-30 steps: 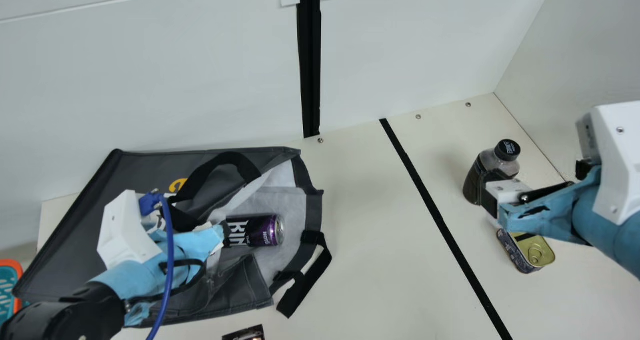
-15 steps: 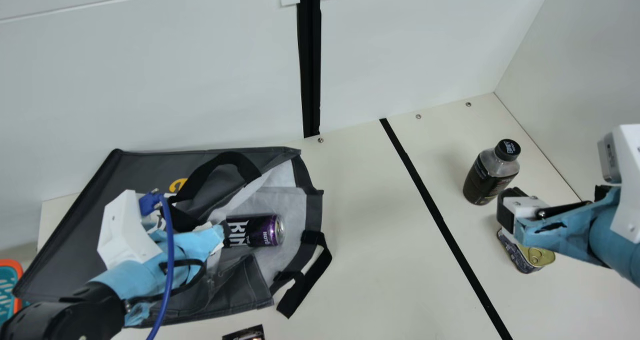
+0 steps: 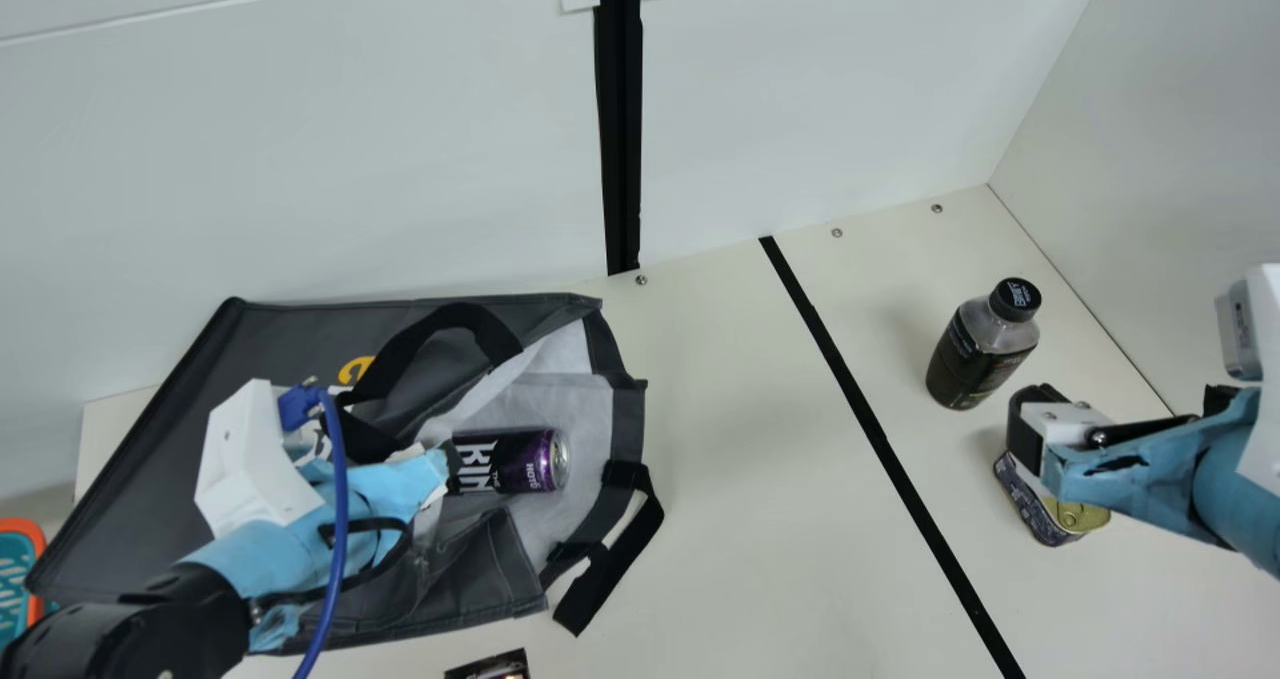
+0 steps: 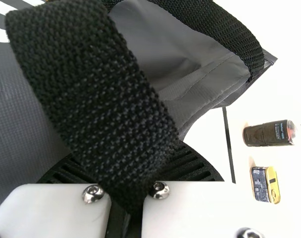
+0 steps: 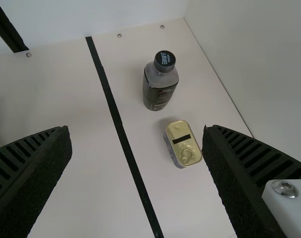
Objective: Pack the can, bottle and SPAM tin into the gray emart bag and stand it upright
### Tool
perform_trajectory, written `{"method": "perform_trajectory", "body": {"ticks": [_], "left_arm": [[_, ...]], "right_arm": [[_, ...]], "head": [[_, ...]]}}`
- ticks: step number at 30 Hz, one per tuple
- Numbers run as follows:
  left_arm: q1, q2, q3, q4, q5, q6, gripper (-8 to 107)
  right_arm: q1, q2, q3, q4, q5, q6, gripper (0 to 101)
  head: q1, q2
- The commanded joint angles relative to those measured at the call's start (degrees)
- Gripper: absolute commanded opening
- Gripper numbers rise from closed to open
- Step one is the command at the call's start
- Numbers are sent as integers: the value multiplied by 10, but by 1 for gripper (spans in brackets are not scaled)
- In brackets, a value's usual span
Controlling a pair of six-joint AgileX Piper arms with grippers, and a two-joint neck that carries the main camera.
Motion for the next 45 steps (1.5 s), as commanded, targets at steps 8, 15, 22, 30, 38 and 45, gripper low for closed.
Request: {"method": "perform_trajectory", "body": {"ticks": [8, 15, 22, 30, 38, 45], "left_arm": [[0, 0, 0, 0, 0, 0, -8], [0, 0, 0, 0, 0, 0, -8], [0, 0, 0, 0, 0, 0, -8], [0, 0, 0, 0, 0, 0, -8], [0, 0, 0, 0, 0, 0, -8], [0, 0, 0, 0, 0, 0, -8]], "right_arm": [[4, -3, 3, -2, 0, 5, 95], [10, -4, 6, -4, 0, 10, 95], [13, -5, 11, -5, 0, 16, 95], [14, 3, 6, -7, 0, 18, 95], [15, 25, -17, -13, 0, 18, 95], [13, 54, -43, -19, 0, 18, 95]], "head": [[-13, -1], [-13, -1], [-13, -1], [-13, -1], [-13, -1], [-13, -1]]}}
